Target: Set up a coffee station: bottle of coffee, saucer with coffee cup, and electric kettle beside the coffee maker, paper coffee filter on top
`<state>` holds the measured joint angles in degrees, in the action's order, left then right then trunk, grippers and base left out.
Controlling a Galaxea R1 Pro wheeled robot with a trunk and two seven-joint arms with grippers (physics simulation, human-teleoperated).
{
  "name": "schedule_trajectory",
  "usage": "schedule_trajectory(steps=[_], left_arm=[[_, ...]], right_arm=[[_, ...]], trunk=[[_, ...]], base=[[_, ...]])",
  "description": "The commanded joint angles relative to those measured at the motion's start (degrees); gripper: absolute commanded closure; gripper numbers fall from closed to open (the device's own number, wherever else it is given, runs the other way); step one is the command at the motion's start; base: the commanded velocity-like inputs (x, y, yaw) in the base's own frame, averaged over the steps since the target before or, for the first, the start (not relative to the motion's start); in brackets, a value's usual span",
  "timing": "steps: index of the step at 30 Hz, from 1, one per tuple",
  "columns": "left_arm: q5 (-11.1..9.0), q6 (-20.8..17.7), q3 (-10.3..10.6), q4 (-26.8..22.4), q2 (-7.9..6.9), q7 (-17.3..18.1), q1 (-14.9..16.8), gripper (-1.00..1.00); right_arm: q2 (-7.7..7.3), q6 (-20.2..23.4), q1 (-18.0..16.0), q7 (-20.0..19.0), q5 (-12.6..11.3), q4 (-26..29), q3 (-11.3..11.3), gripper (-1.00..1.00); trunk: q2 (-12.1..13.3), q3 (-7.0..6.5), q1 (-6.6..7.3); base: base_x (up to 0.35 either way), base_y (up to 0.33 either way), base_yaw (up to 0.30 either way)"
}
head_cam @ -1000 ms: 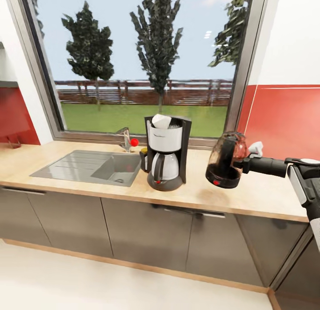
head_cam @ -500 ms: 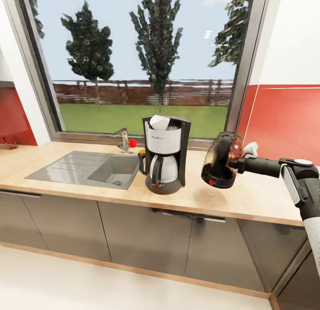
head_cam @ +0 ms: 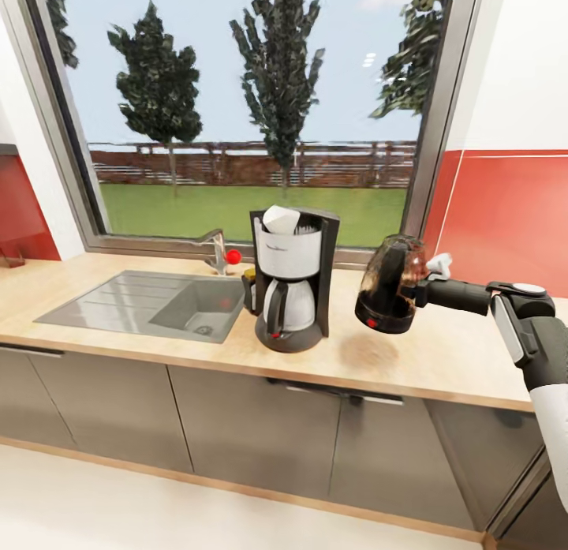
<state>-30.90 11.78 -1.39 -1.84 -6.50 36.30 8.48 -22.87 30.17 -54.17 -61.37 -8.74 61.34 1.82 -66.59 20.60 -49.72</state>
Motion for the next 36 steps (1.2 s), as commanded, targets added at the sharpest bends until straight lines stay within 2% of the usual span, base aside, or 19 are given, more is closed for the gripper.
schedule_trajectory(steps=[1, 6, 16, 20, 23, 27, 32, 36], left_arm=[[0.1, 0.3, -0.1, 0.1, -0.01, 0.2, 0.0, -1.00], [0.1, 0.3, -0.1, 0.1, -0.01, 0.2, 0.0, -1.00], [0.1, 0.3, -0.1, 0.1, -0.01, 0.2, 0.0, -1.00], [0.1, 0.3, -0.2, 0.1, -0.01, 0.2, 0.0, -1.00], [0.1, 0.3, -0.2, 0.1, -0.01, 0.2, 0.0, -1.00], [0.1, 0.3, -0.2, 0.1, -0.04, 0.2, 0.0, -1.00], [0.1, 0.3, -0.2, 0.1, -0.01, 0.2, 0.0, -1.00], [0.1, 0.3, -0.2, 0.1, -0.03, 0.2, 0.0, -1.00]], right_arm=[[0.19, 0.4, -0.1, 0.0, -0.6, 0.0, 0.0, 1.00], [1.08, 0.4, -0.1, 0.1, -0.5, -0.1, -0.1, 1.00], [1.26, 0.3, -0.1, 0.3, -0.4, -0.9, -0.1, 1.00], [1.85, 0.3, -0.1, 3.1, -0.4, -1.3, -0.3, 1.00], [1.99, 0.3, -0.1, 3.9, -0.5, -1.4, -0.3, 1.00], [2.20, 0.3, -0.1, 4.1, -0.5, -1.4, -0.3, 1.00], [3.23, 0.3, -0.1, 4.1, -0.4, -1.4, -0.3, 1.00], [3.33, 0.3, -0.1, 4.1, -0.4, -1.5, -0.3, 1.00]], trunk=[[0.0, 0.06, -0.01], [0.0, 0.06, -0.01], [0.0, 0.06, -0.01], [0.0, 0.06, -0.01], [0.0, 0.06, -0.01], [0.0, 0.06, -0.01], [0.0, 0.06, -0.01], [0.0, 0.06, -0.01]], base=[[0.025, -0.010, 0.000], [0.102, -0.004, 0.000], [0.101, 0.000, 0.000], [0.022, 0.000, 0.000], [0.061, 0.000, 0.000], [0.070, 0.000, 0.000], [0.123, 0.029, 0.000], [0.059, 0.018, 0.000]])
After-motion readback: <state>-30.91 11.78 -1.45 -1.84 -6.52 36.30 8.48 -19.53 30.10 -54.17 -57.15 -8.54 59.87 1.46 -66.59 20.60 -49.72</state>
